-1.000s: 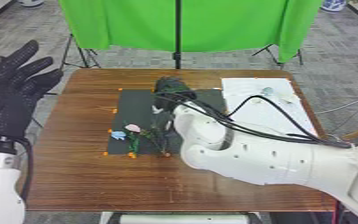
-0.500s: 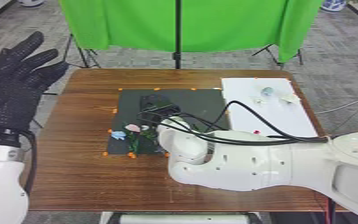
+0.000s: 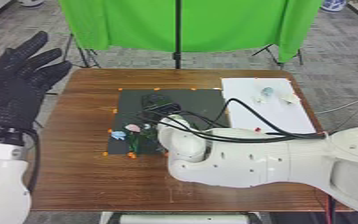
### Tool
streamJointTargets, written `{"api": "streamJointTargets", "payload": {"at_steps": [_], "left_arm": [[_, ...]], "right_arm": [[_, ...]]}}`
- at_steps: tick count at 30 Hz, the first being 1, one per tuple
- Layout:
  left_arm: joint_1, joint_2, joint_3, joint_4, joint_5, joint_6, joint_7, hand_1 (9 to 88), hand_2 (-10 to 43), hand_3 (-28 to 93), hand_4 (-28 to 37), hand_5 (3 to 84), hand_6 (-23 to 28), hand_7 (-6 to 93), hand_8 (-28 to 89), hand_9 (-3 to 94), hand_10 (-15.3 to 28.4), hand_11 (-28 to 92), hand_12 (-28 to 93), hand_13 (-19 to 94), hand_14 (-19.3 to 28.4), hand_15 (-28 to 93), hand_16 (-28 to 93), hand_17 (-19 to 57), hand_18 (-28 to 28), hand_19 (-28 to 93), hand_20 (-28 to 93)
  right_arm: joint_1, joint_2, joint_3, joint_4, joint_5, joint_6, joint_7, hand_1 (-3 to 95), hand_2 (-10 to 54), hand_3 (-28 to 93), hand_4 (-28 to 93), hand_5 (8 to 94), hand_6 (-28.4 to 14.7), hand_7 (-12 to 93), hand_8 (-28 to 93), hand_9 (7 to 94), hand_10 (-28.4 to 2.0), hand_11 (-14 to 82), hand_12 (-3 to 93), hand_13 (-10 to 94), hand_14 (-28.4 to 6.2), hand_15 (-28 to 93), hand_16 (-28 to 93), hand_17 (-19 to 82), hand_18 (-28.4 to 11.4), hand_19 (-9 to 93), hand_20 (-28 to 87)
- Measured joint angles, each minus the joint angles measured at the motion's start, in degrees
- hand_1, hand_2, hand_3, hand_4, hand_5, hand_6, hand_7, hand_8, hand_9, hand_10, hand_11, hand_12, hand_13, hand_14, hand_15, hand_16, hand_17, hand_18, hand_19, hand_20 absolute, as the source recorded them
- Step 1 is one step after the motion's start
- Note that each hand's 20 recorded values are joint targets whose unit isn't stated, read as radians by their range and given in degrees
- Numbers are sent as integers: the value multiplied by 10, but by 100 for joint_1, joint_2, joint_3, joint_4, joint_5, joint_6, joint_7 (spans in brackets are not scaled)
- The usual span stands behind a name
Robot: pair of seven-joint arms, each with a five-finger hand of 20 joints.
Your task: Arrange flowers
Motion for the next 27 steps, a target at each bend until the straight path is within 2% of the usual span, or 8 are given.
{"api": "streamJointTargets", "payload": {"at_steps": [7,13,15,17,19,21,24,27], "left_arm": [[-452,-25,166,93,30,14,-274,209,81,768,-283,357,97,114,-83,305,189,243,102,247,273,527,-104,-68,242,628,68],[-662,-24,256,138,44,27,-330,209,80,769,-283,358,97,114,-83,305,189,244,101,247,273,527,-104,-68,242,628,68],[-643,-18,234,138,38,12,-269,210,80,768,-283,358,97,114,-83,305,189,245,102,247,273,527,-104,-68,242,628,68],[-548,-7,174,129,29,-9,-145,211,81,767,-283,359,98,114,-83,304,189,245,101,247,273,527,-105,-68,241,628,68],[-380,2,93,111,24,-35,1,210,81,768,-283,359,97,114,-83,304,190,244,101,247,274,528,-104,-68,242,628,68],[-196,5,25,94,20,-59,93,210,80,768,-283,359,97,114,-83,304,190,245,101,247,274,528,-104,-68,241,628,68],[-36,5,6,91,18,-72,100,209,80,769,-283,359,97,114,-83,304,189,245,101,247,274,527,-105,-68,242,628,68],[-34,0,18,92,18,-72,71,209,80,769,-283,358,97,114,-83,304,189,245,102,247,274,527,-105,-68,241,628,68]], "right_arm": [[-80,0,256,103,-210,-260,-113,481,-95,705,-283,702,6,212,-20,858,-78,198,285,795,-36,665,180,452,-168,932,404],[-89,-2,307,159,-241,-462,-194,478,-95,702,-283,706,7,214,-18,854,-82,211,274,794,-36,666,177,451,-169,932,402],[25,-19,72,153,-229,-395,-131,471,-95,706,-283,705,8,209,-22,850,-82,218,270,791,-38,666,177,449,-169,932,401],[256,-59,-377,132,-202,-230,-1,464,-95,709,-283,701,8,205,-27,844,-84,226,263,789,-38,667,177,449,-169,932,399],[429,-98,-697,95,-165,-130,130,457,-95,712,-283,697,7,201,-36,837,-86,235,253,789,-39,667,176,449,-170,932,398],[454,-112,-726,75,-139,-125,205,452,-95,713,-283,694,7,196,-49,832,-87,246,245,787,-39,669,175,448,-170,932,398],[407,-113,-600,69,-128,-156,221,436,-95,722,-283,685,6,193,-113,816,-93,277,216,785,-41,671,174,445,-171,932,398],[361,-113,-490,69,-129,-179,222,417,-95,733,-283,667,1,191,-128,800,-99,299,192,782,-42,672,173,443,-172,932,394]]}}
